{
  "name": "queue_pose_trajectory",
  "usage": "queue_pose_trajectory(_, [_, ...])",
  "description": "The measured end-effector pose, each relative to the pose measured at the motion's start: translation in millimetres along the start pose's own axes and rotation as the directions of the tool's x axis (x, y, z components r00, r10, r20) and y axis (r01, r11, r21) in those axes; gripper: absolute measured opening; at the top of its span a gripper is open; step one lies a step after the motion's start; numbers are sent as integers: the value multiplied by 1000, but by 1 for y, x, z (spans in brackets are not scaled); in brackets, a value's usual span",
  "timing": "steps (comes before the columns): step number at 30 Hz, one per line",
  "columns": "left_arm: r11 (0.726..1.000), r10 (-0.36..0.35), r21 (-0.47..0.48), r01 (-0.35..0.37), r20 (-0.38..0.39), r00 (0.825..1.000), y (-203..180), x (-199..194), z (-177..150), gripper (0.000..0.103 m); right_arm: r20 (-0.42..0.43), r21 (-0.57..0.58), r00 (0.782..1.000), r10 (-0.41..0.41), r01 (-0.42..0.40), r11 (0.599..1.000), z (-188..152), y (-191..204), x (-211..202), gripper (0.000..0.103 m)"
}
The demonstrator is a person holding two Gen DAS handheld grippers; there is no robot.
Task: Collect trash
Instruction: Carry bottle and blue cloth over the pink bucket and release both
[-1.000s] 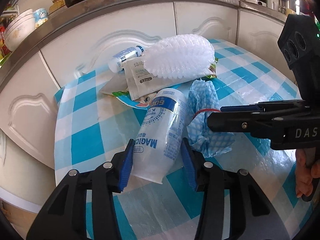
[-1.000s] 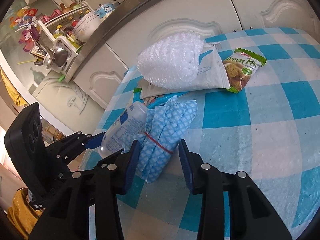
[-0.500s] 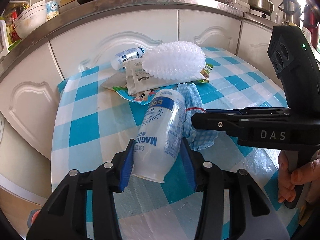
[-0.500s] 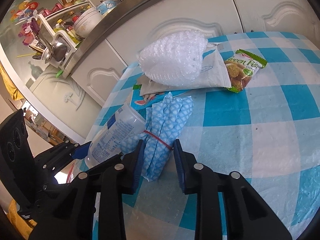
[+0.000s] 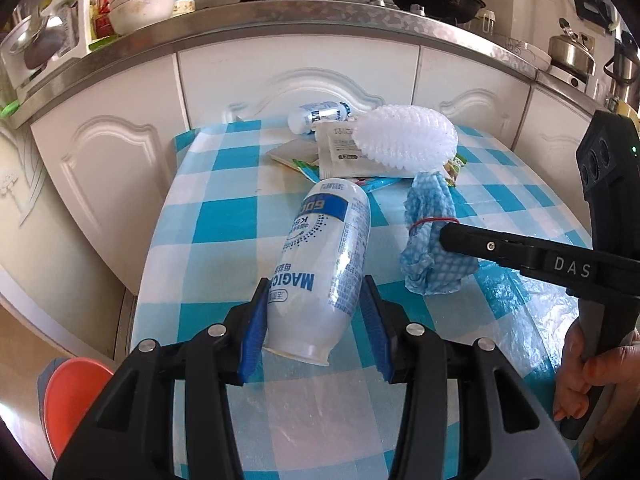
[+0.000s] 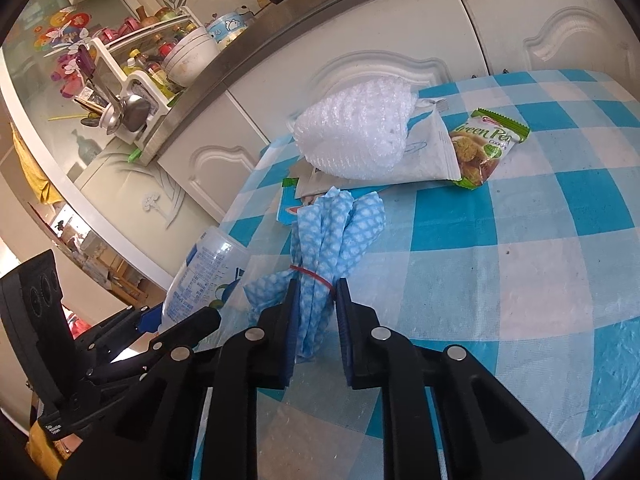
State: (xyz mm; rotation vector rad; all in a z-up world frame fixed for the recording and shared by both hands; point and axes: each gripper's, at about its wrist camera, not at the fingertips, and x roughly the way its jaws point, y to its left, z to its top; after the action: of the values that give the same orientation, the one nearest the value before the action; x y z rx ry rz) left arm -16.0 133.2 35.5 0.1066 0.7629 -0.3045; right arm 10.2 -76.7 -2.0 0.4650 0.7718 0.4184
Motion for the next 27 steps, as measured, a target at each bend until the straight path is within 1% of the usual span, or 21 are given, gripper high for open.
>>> queue_pose_trajectory(5, [998,24,-51,-24,16,1000,12,-15,-7,46,-4,24,999,35,-35,999,-3,1,-4,18])
queue_pose_trajectory(14, [986,82,-152,-75,40,996,45,-49,-24,46,2,4,997,83,-83,997,-5,21,-18,18])
queue_pose_trajectory(20, [971,129,-211,-116,47,991,71,-69,-41,46,-5,-27,996,92,-92,995,-12,36,-24,18])
queue_pose_trajectory(27, [947,177,-281,-158,45,983,106,-88,-61,46,-22,-67,995,102,-103,992,-21,59,-25,18])
